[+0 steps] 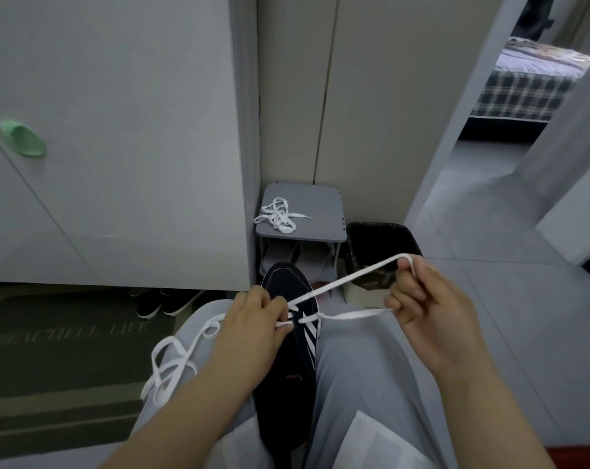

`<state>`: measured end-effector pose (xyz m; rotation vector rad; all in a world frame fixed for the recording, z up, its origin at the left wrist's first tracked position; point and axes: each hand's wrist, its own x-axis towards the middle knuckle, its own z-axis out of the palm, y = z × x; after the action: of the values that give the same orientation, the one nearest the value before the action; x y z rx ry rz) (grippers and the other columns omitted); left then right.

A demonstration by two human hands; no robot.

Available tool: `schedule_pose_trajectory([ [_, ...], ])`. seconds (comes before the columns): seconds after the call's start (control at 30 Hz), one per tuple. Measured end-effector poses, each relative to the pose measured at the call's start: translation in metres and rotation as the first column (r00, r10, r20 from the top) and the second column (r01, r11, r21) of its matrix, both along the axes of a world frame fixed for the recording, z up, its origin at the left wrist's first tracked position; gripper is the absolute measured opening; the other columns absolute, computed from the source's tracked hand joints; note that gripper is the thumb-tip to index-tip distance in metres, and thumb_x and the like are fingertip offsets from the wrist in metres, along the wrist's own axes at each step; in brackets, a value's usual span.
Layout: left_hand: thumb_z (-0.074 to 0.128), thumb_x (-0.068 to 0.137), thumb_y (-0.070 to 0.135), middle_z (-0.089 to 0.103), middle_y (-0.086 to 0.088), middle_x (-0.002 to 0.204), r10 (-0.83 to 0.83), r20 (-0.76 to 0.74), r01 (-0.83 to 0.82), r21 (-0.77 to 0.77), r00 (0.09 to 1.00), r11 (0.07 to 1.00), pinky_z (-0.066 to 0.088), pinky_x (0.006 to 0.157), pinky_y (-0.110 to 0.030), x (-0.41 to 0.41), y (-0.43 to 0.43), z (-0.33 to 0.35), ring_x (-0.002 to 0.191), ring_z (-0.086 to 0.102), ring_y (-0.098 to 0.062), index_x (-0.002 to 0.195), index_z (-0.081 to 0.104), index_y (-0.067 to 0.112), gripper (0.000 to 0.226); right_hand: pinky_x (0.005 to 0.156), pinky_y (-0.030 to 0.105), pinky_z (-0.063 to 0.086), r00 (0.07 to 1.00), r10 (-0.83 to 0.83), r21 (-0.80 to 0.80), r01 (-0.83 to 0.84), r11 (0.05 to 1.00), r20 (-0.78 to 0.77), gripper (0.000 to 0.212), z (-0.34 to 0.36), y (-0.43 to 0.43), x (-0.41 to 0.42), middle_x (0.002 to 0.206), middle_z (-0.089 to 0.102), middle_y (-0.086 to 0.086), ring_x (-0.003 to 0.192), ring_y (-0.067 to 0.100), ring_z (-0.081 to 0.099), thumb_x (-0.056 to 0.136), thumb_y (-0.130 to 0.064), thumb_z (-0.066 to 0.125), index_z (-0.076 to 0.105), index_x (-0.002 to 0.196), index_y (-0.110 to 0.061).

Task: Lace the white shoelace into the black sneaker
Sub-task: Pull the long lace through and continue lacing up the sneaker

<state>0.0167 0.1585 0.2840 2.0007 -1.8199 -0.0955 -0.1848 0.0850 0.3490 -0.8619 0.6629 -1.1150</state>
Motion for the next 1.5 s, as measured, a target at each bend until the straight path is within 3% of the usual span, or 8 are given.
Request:
schedule_pose_trajectory([
  [0.3,0.06,0.082,0.034,0.057,0.012,0.093,-0.026,-0.401,0.02,-0.019,0.916,1.0,0.034,0.084,-0.02,0.013,0.021,0.015,0.095,0.049,-0.008,0.068,0.057,0.023,0.018,0.058,0.019,0.04,0.979,-0.035,-0.084,0.018,0.996,-0.2,0.019,-0.018,0.01,0.016,0.051,0.042,-0.011,0.048,0.003,0.038,0.08,-0.007,0.055,0.044,0.069,-0.017],
  [0.47,0.043,0.088,0.02,0.067,-0.007,0.077,0.019,-0.987,0.038,0.025,0.161,0.999,0.049,0.069,-0.024,0.017,0.059,0.053,0.076,0.06,-0.027,0.071,0.049,0.009,0.02,0.076,0.033,0.038,0.972,-0.068,-0.069,0.053,0.996,-0.224,0.028,-0.044,0.016,0.042,0.053,0.045,-0.007,0.054,0.007,0.043,0.09,0.001,0.047,0.049,0.066,-0.013],
  [0.53,0.041,0.084,0.021,0.044,-0.007,0.055,0.016,-0.999,-0.033,0.014,0.041,0.999,0.044,0.054,-0.019,0.023,0.065,0.059,0.056,0.042,-0.024,0.07,0.041,0.007,0.02,0.079,0.036,0.038,0.967,-0.043,-0.07,0.026,0.997,-0.252,0.036,-0.053,0.019,0.048,0.055,0.051,-0.004,0.059,0.01,0.048,0.092,-0.004,0.045,0.056,0.061,-0.017],
  [0.73,0.039,0.097,0.028,0.047,0.0,0.066,0.3,-0.678,-0.227,0.196,0.671,0.954,0.038,0.054,-0.023,0.036,0.065,0.053,0.058,0.044,-0.012,0.096,0.045,0.019,0.01,0.062,0.017,0.04,0.858,-0.047,-0.172,-0.049,0.984,-0.512,0.02,-0.061,0.022,0.047,0.062,0.056,0.008,0.062,0.013,0.049,0.085,-0.009,0.062,0.054,0.066,-0.007],
  [0.87,0.05,0.088,0.048,0.061,0.005,0.07,0.101,-0.237,-0.008,0.366,0.966,0.931,0.04,0.061,-0.016,0.032,0.06,0.045,0.062,0.053,-0.001,0.087,0.061,0.029,0.023,0.051,0.012,0.038,0.783,-0.115,-0.248,-0.051,0.967,-0.611,0.012,-0.062,0.024,0.05,0.058,0.053,0.004,0.051,0.007,0.046,0.084,-0.008,0.062,0.055,0.075,-0.005],
  [1.13,0.041,0.09,0.041,0.056,0.02,0.096,-0.024,-0.574,-0.025,-0.077,0.819,0.997,0.037,0.07,-0.005,0.048,0.066,0.074,0.089,0.054,0.0,0.073,0.058,0.024,0.029,0.064,0.007,0.043,0.635,-0.184,-0.312,-0.095,0.945,-0.75,0.014,-0.069,0.02,0.051,0.078,0.066,-0.008,0.071,0.0,0.058,0.086,-0.018,0.064,0.066,0.093,-0.029],
  [1.37,0.044,0.087,0.031,0.043,-0.004,0.052,-0.082,-0.973,-0.094,-0.104,0.214,0.99,0.046,0.062,-0.032,0.038,0.061,0.072,0.049,0.048,-0.015,0.051,0.047,0.017,0.039,0.071,0.019,0.048,0.51,-0.246,-0.374,-0.165,0.913,-0.825,0.004,-0.076,0.021,0.056,0.08,0.068,-0.01,0.077,-0.001,0.061,0.086,-0.026,0.064,0.067,0.087,-0.025],
  [1.5,0.042,0.093,0.026,0.036,0.002,0.051,0.102,-0.836,-0.153,0.022,0.539,0.988,0.033,0.046,-0.021,0.044,0.066,0.066,0.046,0.031,-0.01,0.063,0.038,0.009,0.035,0.069,0.01,0.045,0.702,0.008,-0.211,-0.225,0.951,-0.712,0.009,-0.061,0.023,0.059,0.079,0.068,-0.001,0.075,0.003,0.061,0.085,-0.022,0.064,0.07,0.081,-0.017],
])
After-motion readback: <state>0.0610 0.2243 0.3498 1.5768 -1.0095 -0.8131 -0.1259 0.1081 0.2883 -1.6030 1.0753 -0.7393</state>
